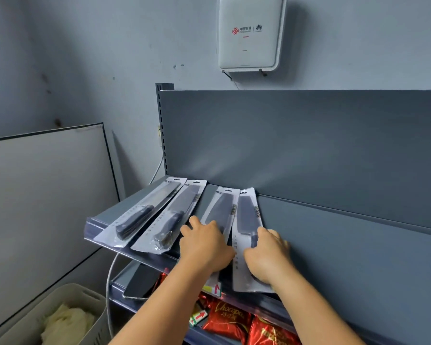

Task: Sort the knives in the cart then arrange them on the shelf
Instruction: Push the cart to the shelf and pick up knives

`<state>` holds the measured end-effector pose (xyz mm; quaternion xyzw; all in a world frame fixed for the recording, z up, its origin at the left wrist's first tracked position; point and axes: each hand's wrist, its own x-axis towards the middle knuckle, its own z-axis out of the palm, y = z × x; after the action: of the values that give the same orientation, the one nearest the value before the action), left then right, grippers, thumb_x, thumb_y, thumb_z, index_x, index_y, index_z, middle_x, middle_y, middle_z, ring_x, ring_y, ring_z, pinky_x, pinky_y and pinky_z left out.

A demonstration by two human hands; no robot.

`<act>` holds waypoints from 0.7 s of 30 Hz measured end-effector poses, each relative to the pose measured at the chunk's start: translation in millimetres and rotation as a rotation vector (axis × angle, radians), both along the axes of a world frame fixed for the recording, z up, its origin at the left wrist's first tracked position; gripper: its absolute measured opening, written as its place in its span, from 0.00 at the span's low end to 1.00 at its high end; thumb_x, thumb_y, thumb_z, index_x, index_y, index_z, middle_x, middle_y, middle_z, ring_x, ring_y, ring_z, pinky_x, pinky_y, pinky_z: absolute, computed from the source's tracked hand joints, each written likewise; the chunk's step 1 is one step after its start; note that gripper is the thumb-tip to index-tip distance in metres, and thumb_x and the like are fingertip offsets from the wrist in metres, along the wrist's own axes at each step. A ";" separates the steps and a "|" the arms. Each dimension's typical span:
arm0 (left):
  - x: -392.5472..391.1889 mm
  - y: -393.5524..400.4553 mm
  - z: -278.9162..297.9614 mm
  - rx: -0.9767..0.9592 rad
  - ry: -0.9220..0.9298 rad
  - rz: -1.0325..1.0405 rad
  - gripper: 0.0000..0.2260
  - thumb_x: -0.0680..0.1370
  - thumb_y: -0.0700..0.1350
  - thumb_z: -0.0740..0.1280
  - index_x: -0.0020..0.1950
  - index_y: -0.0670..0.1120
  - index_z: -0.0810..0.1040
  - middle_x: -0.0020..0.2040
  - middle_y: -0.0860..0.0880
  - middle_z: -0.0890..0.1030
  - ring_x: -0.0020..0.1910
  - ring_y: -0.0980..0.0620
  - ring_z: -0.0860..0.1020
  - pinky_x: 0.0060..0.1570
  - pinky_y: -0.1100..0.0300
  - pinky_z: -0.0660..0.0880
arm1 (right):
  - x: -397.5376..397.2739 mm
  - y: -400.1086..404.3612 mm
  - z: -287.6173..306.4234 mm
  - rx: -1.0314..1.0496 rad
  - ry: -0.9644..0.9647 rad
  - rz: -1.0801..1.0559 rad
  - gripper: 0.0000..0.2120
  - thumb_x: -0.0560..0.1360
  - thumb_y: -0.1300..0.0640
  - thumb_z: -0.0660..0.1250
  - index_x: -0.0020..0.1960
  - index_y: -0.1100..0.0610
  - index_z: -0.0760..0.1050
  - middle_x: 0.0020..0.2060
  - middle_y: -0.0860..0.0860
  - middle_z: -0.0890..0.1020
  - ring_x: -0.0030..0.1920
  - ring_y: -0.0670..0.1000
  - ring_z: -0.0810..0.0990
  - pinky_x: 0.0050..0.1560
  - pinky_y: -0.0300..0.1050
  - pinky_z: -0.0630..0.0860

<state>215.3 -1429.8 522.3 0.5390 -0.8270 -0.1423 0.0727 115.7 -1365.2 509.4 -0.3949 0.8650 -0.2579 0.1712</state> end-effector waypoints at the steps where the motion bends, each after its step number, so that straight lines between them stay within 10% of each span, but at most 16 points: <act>1: 1.0 -0.8 -0.9 -0.008 -0.011 -0.017 0.17 0.73 0.51 0.64 0.60 0.47 0.70 0.63 0.42 0.64 0.62 0.39 0.63 0.56 0.53 0.67 | 2.9 -0.6 2.9 0.016 0.001 -0.002 0.05 0.75 0.59 0.57 0.49 0.56 0.61 0.62 0.55 0.69 0.63 0.59 0.65 0.60 0.51 0.69; 14: 20.5 2.1 -3.7 -0.232 0.017 -0.358 0.13 0.80 0.52 0.55 0.56 0.44 0.70 0.61 0.46 0.74 0.63 0.45 0.67 0.58 0.53 0.66 | 27.4 22.9 15.1 0.022 0.130 -0.004 0.22 0.81 0.53 0.52 0.74 0.54 0.58 0.74 0.46 0.60 0.72 0.55 0.59 0.69 0.49 0.62; 21: 53.6 71.0 -17.4 -0.393 0.240 -0.653 0.24 0.79 0.52 0.60 0.74 0.46 0.63 0.68 0.50 0.70 0.69 0.49 0.66 0.68 0.57 0.63 | 66.8 109.7 -3.3 -0.152 0.217 -0.096 0.25 0.82 0.50 0.53 0.77 0.50 0.52 0.77 0.44 0.54 0.76 0.47 0.49 0.75 0.45 0.49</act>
<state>268.9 -1358.8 505.0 0.2031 -0.9519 -0.0590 0.2217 182.5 -1255.5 506.1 -0.3906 0.8742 -0.2864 0.0338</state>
